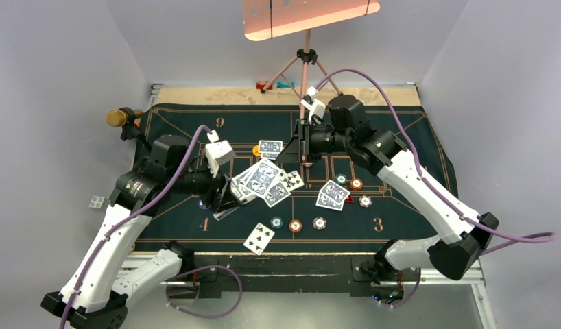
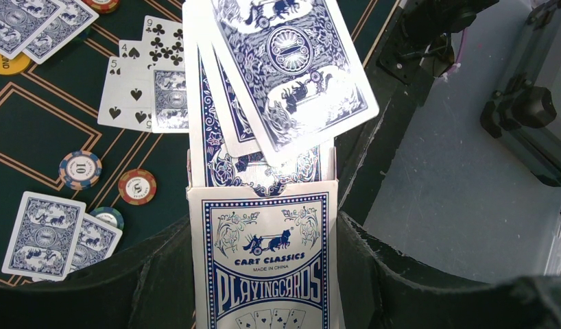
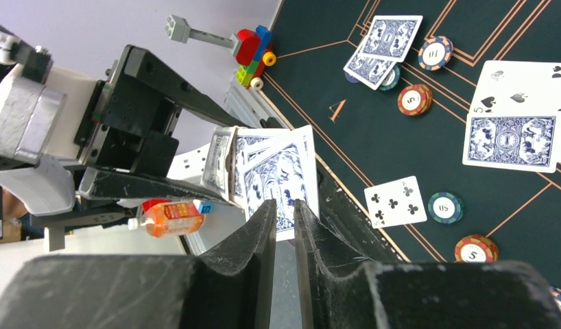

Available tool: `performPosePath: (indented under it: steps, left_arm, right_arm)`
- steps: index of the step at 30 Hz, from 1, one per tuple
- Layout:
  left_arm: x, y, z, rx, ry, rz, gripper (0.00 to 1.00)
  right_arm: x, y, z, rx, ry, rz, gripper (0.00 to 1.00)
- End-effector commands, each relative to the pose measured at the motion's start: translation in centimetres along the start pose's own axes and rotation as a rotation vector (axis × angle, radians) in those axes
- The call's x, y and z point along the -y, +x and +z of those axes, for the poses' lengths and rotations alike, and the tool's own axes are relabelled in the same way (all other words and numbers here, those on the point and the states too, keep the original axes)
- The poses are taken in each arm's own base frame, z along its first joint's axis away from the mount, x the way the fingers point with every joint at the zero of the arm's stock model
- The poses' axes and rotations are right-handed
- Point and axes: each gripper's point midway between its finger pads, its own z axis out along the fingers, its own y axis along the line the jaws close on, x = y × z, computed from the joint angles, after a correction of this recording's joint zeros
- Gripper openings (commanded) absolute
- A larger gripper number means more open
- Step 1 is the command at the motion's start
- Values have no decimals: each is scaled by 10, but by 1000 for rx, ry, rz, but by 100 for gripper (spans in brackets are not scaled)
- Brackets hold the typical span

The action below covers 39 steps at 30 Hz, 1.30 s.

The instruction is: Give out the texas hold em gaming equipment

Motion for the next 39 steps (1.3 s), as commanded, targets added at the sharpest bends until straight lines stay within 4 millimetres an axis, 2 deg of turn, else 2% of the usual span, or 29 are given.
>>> performPosePath:
  steps: [1, 3, 8, 13, 15, 18, 25, 33, 39]
  left_arm:
    - [4, -8, -2, 44, 19, 19, 0]
    - [4, -7, -2, 43, 14, 20, 0]
    - [4, -8, -1, 46, 18, 16, 0]
    - [4, -9, -2, 47, 17, 20, 0]
    - [4, -9, -2, 47, 16, 19, 0]
    - [3, -11, -2, 50, 12, 23, 0]
    - [2, -14, -4, 52, 2, 27, 0]
    - [1, -17, -5, 58, -4, 30, 0]
    - [1, -16, -5, 57, -7, 27, 0]
  right_arm:
    - [-6, -8, 4, 16, -32, -18, 20]
    - [-6, -9, 4, 20, -29, -22, 20]
    - [2, -3, 9, -4, -16, -11, 29]
    - [5, -4, 0, 19, 23, -32, 65]
    - [5, -6, -2, 46, 29, -41, 75]
    - [4, 5, 7, 16, 26, -41, 82]
    - [-1, 37, 37, -97, 14, -15, 83]
    - [0, 61, 44, -151, 22, 27, 75]
    - [-3, 61, 37, -144, 24, 29, 63]
